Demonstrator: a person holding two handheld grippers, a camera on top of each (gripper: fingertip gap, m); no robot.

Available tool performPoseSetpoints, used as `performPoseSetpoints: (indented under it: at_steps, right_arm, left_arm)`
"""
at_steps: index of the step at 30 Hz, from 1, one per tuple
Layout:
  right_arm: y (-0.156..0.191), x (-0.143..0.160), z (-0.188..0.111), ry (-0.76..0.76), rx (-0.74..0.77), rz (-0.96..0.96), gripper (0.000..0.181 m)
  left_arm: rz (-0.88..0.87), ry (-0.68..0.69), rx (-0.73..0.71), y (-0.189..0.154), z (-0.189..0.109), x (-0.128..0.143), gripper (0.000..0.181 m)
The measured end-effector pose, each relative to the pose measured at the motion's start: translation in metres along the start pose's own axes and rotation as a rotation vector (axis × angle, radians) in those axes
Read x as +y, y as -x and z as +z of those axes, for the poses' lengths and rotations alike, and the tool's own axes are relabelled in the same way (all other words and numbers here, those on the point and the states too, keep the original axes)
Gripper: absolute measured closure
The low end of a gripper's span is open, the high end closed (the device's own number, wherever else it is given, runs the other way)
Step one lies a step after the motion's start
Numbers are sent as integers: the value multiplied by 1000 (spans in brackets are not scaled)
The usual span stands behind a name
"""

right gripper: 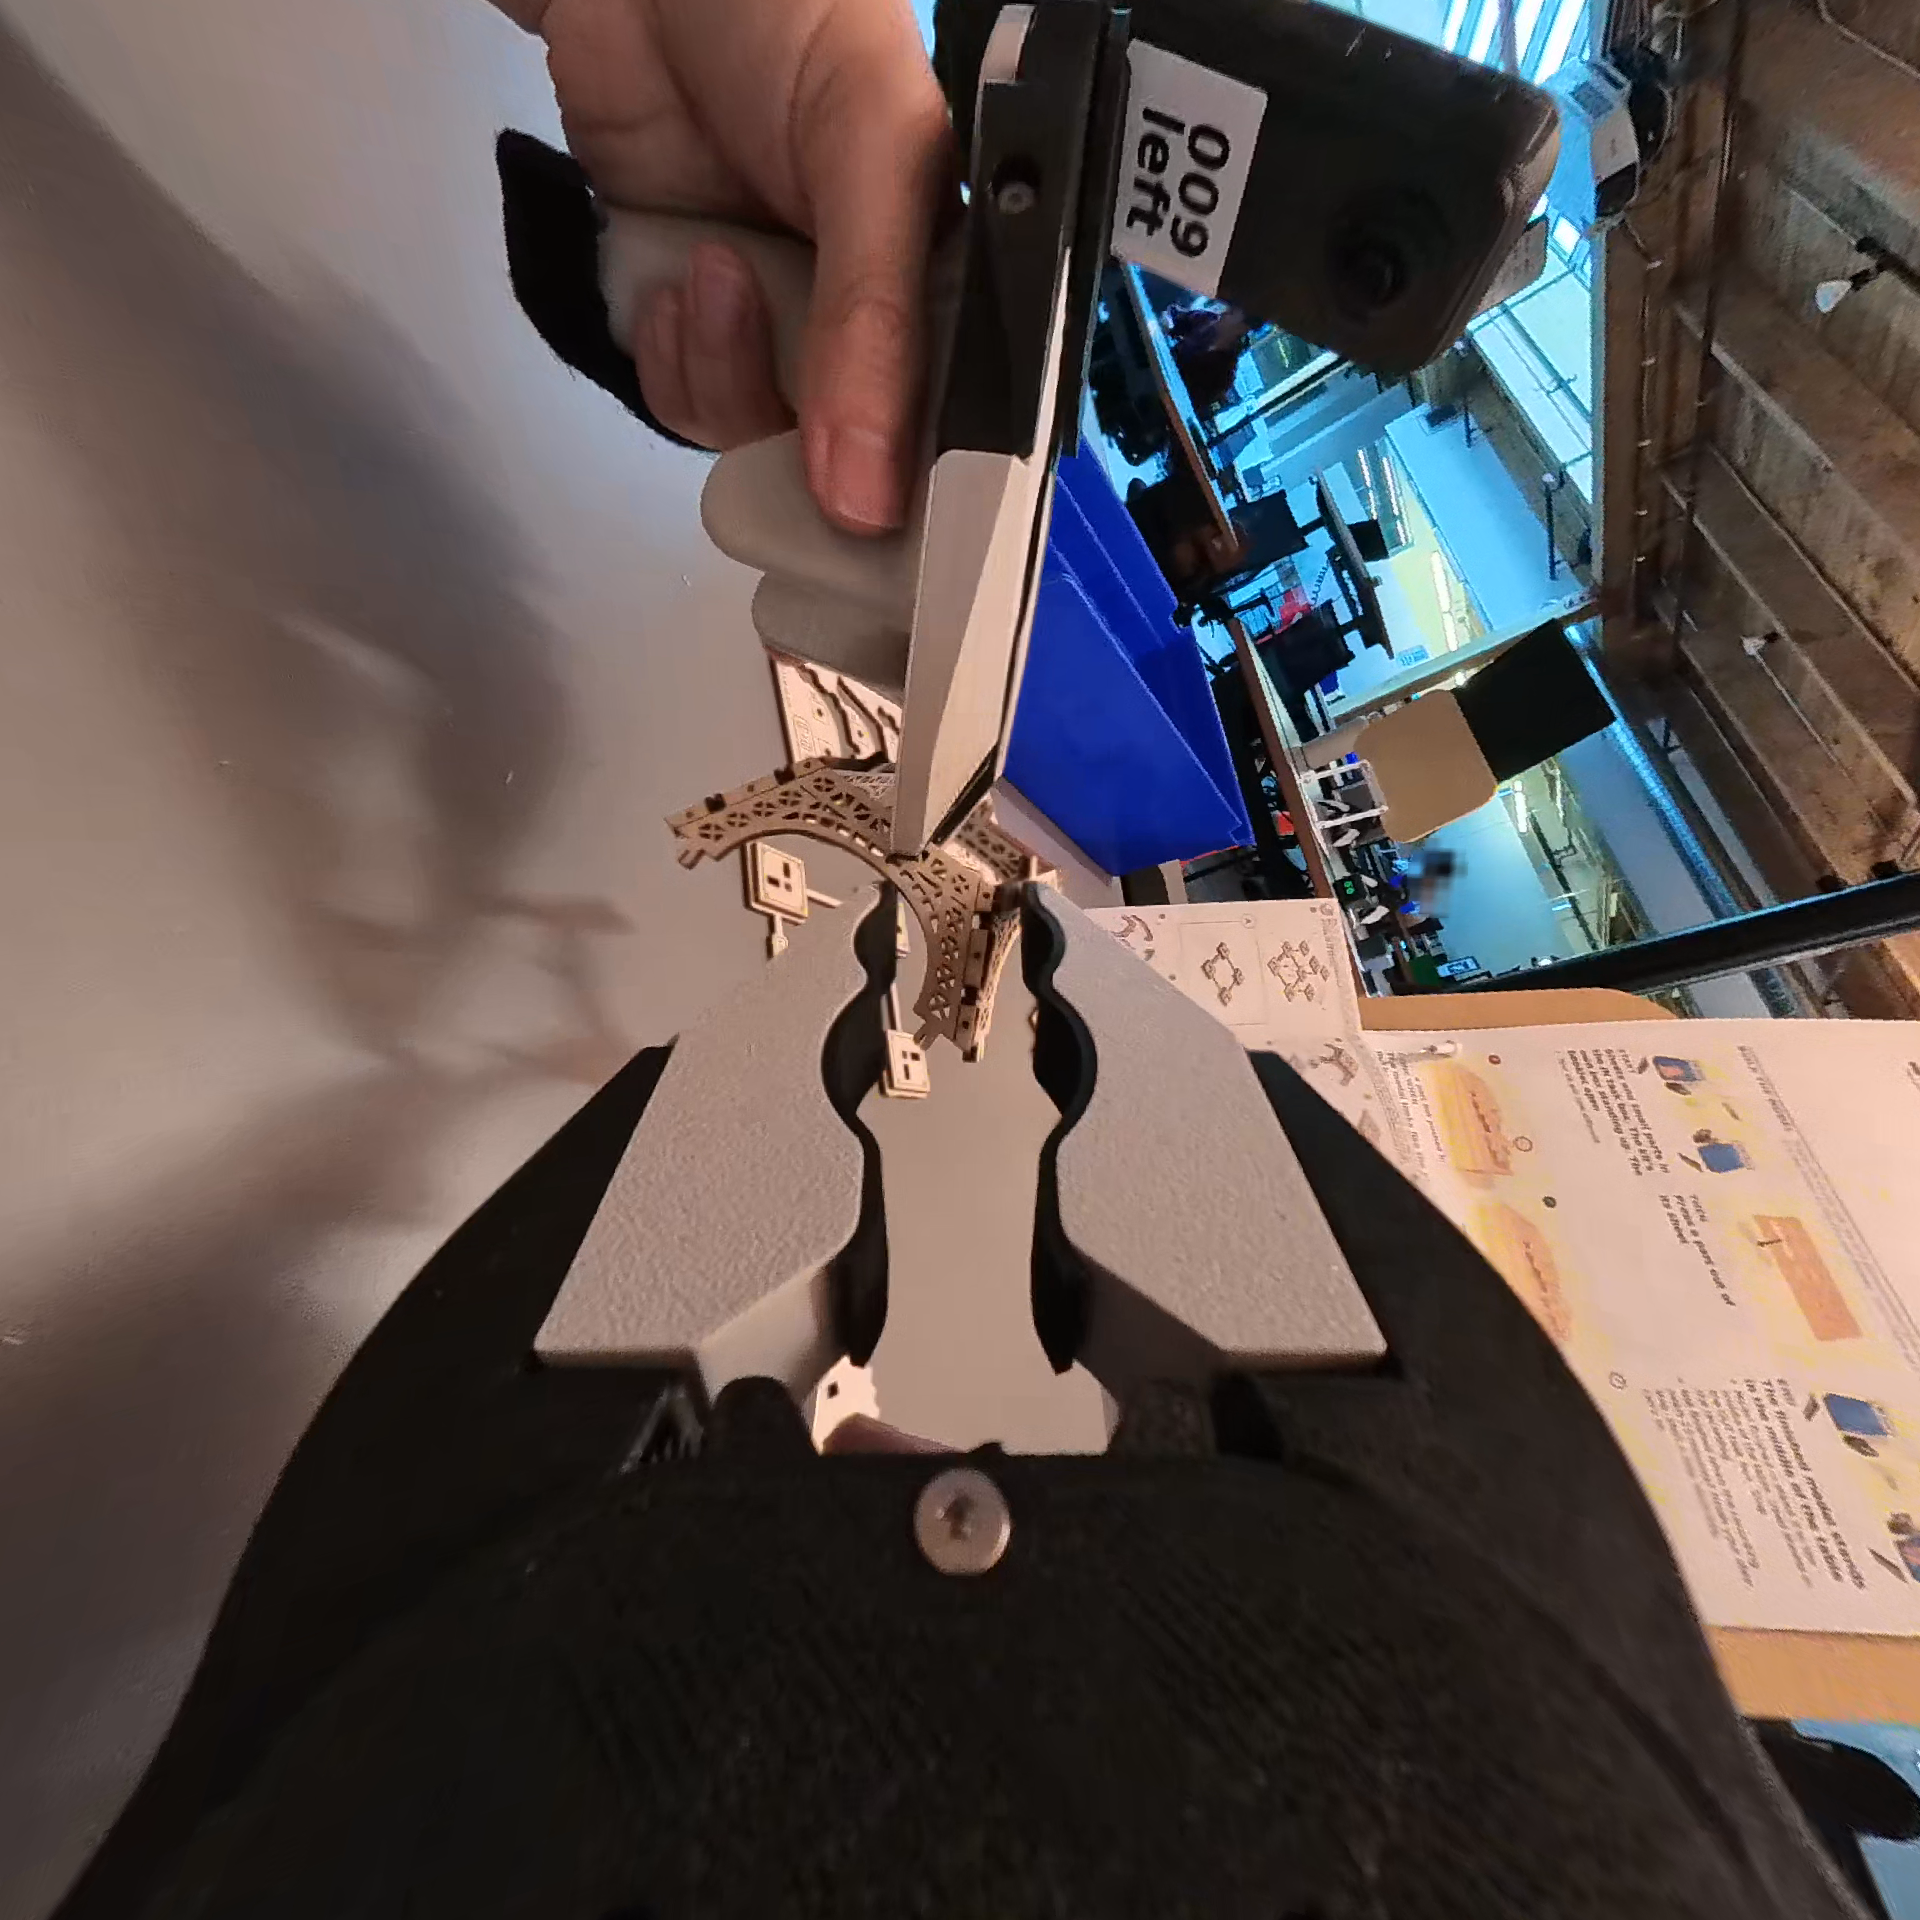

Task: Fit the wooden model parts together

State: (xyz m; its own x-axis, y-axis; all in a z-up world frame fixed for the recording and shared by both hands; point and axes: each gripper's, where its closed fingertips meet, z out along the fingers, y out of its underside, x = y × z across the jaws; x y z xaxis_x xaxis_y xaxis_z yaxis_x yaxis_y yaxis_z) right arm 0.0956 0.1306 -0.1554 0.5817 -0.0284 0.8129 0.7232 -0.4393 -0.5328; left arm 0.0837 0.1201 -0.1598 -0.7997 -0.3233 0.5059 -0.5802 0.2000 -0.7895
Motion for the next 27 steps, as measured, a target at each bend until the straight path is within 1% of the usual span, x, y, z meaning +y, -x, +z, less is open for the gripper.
performPoseSetpoints:
  at_steps: [7, 12, 18, 19, 20, 21, 23, 25, 27]
  right_arm:
    - [1, 2, 2, 6, -14, 44, 164]
    - [7, 6, 3, 31, -39, 15, 168]
    - [2, 6, 2, 18, -26, 49, 165]
    - [0, 5, 0, -3, -26, 69, 164]
    - [-2, 2, -2, -27, -24, 100, 158]
    - [-5, 1, -5, -52, -32, 148, 149]
    - [-10, -2, -14, -118, -81, 289, 142]
    - [-18, -10, -24, -216, -115, 424, 144]
    - [-20, -15, -28, -264, -147, 509, 147]
  left_arm:
    - [5, 3, -19, 2, 0, 0, 181]
    - [5, 23, -32, 5, 2, 3, 181]
    - [24, -8, -19, 4, 2, -1, 181]
    - [42, -13, -5, 2, 2, -1, 181]
    - [80, -22, 3, 0, 1, -2, 181]
    - [122, -33, -6, -1, -1, -4, 181]
    - [196, -38, -10, -4, -5, -5, 181]
    - [235, -50, -11, -6, -6, -7, 181]
    - [280, -58, -5, -10, -6, -8, 181]
